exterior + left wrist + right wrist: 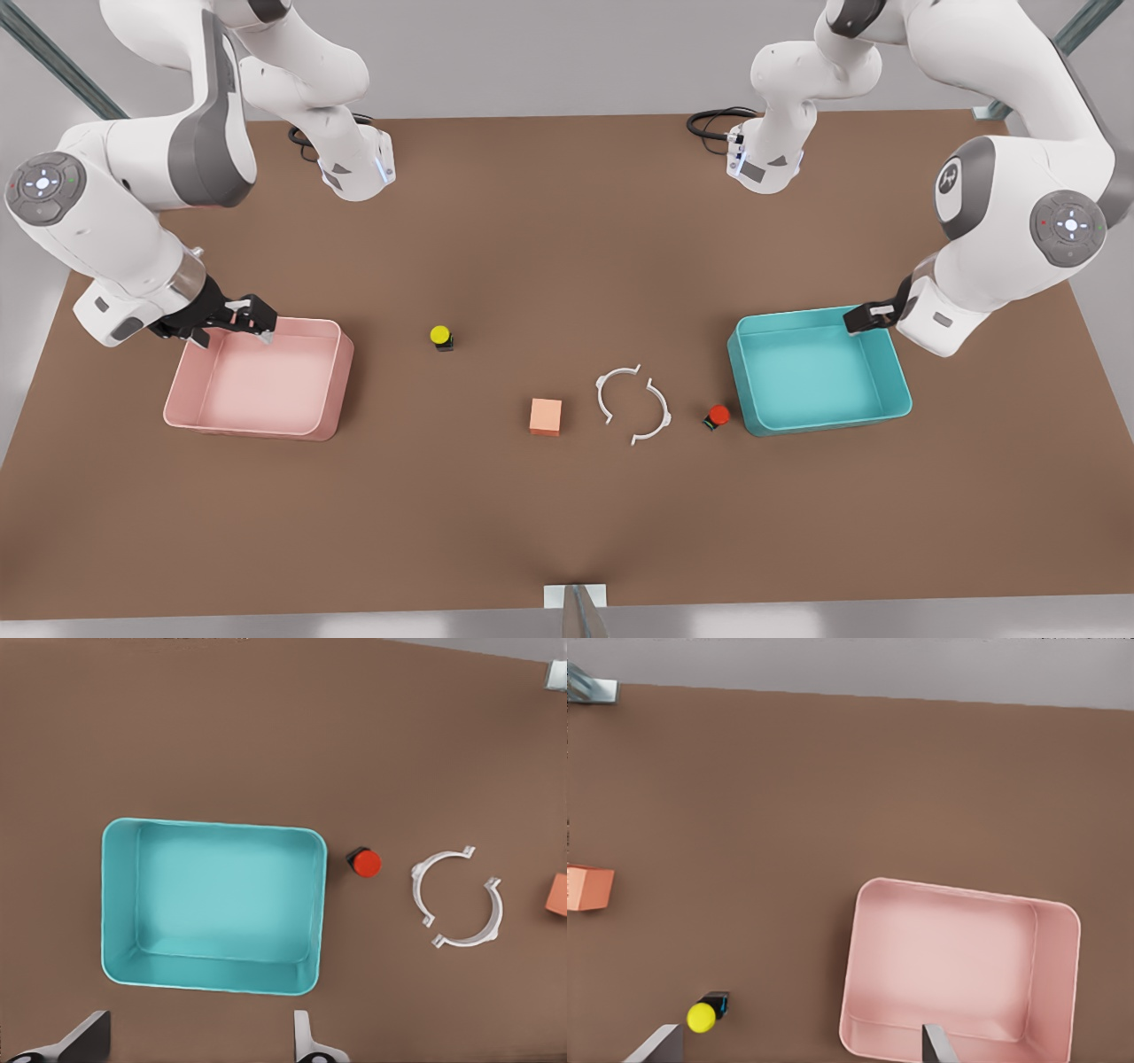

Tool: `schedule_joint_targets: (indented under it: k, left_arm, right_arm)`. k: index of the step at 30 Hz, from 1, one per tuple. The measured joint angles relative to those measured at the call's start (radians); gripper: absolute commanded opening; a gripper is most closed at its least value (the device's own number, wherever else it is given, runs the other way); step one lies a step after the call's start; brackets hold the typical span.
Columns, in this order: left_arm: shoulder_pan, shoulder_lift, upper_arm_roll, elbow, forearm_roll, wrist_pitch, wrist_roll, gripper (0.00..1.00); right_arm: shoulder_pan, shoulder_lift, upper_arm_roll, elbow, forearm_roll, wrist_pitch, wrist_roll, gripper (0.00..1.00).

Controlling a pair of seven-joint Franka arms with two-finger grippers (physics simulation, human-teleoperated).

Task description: Place the red button in the blue storage box with the left arm, and place the yellow button in the pink storage box with the right arm

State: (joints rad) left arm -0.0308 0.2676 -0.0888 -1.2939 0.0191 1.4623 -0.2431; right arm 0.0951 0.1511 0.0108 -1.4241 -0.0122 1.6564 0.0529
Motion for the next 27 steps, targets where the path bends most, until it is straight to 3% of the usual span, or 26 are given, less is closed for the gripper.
schedule_joint_targets:
  k: [3,8,11,17,27]
  left_arm:
    - [-0.052,0.033,-0.011,0.001,-0.003,0.011,0.053,1.00]
    - [-0.126,0.158,-0.080,-0.005,-0.006,0.136,0.154,1.00]
    - [-0.156,0.250,-0.085,-0.007,-0.006,0.222,0.234,1.00]
    - [-0.196,0.413,-0.084,-0.019,-0.002,0.412,0.372,1.00]
    - [-0.143,0.414,-0.074,-0.331,0.062,0.772,0.552,1.00]
  right_arm:
    - [0.018,0.015,0.009,-0.002,0.000,0.011,0.001,1.00]
    - [0.242,0.107,0.016,-0.017,-0.001,0.048,0.021,1.00]
    - [0.315,0.137,0.017,-0.120,-0.001,0.105,0.048,1.00]
    - [0.339,0.153,0.078,-0.387,-0.001,0.277,0.148,1.00]
    - [0.282,0.204,0.085,-0.498,0.002,0.454,0.320,1.00]
